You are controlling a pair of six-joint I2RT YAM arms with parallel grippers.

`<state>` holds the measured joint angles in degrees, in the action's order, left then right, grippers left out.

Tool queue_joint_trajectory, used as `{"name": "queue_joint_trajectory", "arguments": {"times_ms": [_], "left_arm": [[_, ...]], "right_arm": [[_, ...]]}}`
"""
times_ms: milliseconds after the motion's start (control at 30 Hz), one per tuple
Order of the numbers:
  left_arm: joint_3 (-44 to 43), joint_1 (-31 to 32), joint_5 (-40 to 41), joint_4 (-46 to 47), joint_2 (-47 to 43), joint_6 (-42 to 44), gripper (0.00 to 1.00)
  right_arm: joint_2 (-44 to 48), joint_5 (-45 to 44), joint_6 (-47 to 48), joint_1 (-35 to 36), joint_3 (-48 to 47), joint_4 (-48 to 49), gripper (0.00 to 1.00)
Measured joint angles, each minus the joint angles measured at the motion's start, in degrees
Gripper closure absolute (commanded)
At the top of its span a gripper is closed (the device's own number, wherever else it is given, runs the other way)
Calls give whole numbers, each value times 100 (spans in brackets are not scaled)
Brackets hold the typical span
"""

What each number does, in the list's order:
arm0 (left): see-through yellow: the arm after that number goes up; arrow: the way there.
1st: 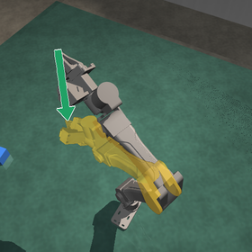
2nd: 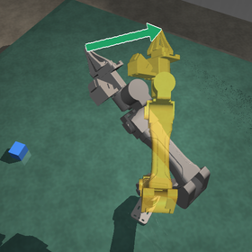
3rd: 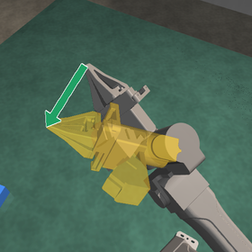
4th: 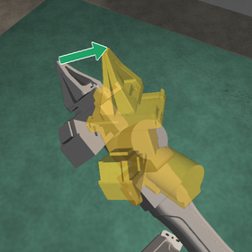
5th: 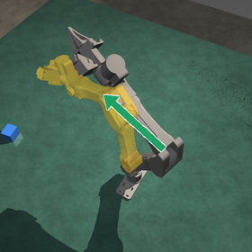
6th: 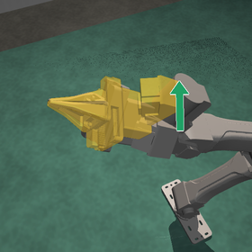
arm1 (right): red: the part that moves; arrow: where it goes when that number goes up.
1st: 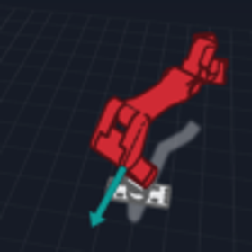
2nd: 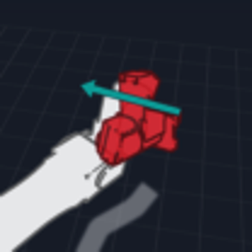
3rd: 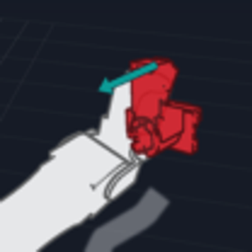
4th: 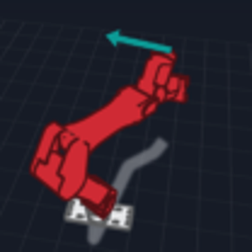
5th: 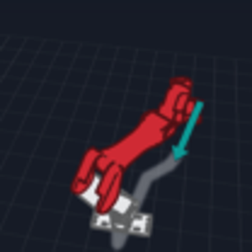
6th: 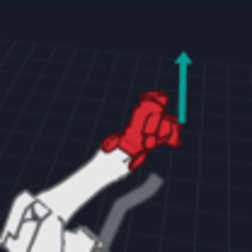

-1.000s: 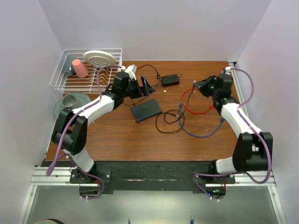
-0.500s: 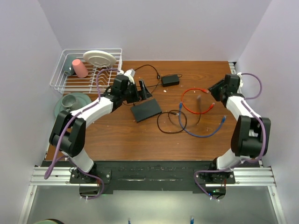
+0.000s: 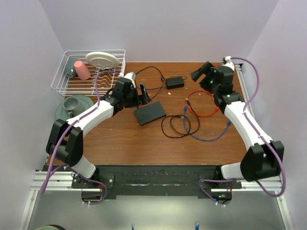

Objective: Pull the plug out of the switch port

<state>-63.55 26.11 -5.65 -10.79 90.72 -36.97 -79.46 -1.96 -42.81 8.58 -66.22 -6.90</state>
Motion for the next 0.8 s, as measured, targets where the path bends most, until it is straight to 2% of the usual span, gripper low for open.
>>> {"name": "queue_joint_trajectory", "arguments": {"times_ms": [200, 467, 633, 800], "left_arm": [[9, 131, 413, -437, -278, 127, 1], [275, 175, 896, -721, -1130, 365, 1], [476, 179, 1038, -828, -1528, 385, 2], [697, 179, 1161, -879, -1757, 409, 3]], "right_arm": [[352, -208, 555, 1432, 251, 170, 13], [903, -1088, 1290, 3150, 1088, -2, 14], [1097, -1733, 1624, 3998, 1126, -28, 14], [1150, -2087, 1821, 4262, 1329, -116, 14]]}}
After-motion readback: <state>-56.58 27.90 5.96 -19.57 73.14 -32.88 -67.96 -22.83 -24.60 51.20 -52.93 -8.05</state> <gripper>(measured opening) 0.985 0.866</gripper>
